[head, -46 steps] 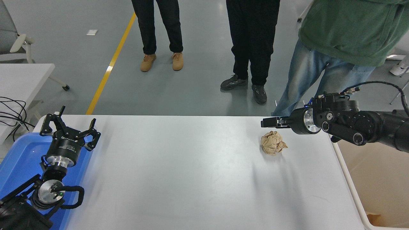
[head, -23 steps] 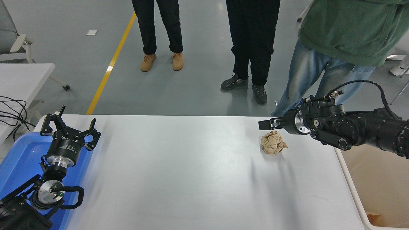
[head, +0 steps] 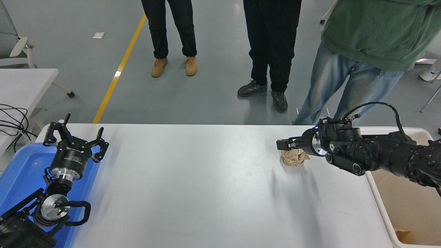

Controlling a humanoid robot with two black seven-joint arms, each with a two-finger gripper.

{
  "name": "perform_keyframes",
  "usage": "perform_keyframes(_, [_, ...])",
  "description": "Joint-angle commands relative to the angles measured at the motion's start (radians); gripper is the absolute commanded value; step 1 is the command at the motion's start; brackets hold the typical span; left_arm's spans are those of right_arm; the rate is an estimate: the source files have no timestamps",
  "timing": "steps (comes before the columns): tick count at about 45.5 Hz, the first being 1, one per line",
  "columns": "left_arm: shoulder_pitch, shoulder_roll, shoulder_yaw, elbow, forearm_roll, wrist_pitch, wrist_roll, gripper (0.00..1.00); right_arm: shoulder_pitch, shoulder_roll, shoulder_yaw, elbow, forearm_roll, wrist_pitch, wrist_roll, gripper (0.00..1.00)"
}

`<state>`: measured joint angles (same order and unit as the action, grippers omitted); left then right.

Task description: Clean the table surface

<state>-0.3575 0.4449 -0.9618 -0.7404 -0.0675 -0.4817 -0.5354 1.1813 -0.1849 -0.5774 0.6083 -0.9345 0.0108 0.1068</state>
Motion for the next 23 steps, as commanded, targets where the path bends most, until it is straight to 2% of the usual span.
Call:
perform_keyframes(1, [0.0,0.0,0.0,0.0,0.0,0.0,0.0,0.99,-0.037,0.015,0.002,-0.022,0.002,-0.014,-0.001,0.99])
perform_keyframes(23, [0.0,0.0,0.0,0.001,0.0,0.0,0.0,0.99,-0.077,0.016,0.001,-0.07,0.002,-0.078,-0.001,0.99])
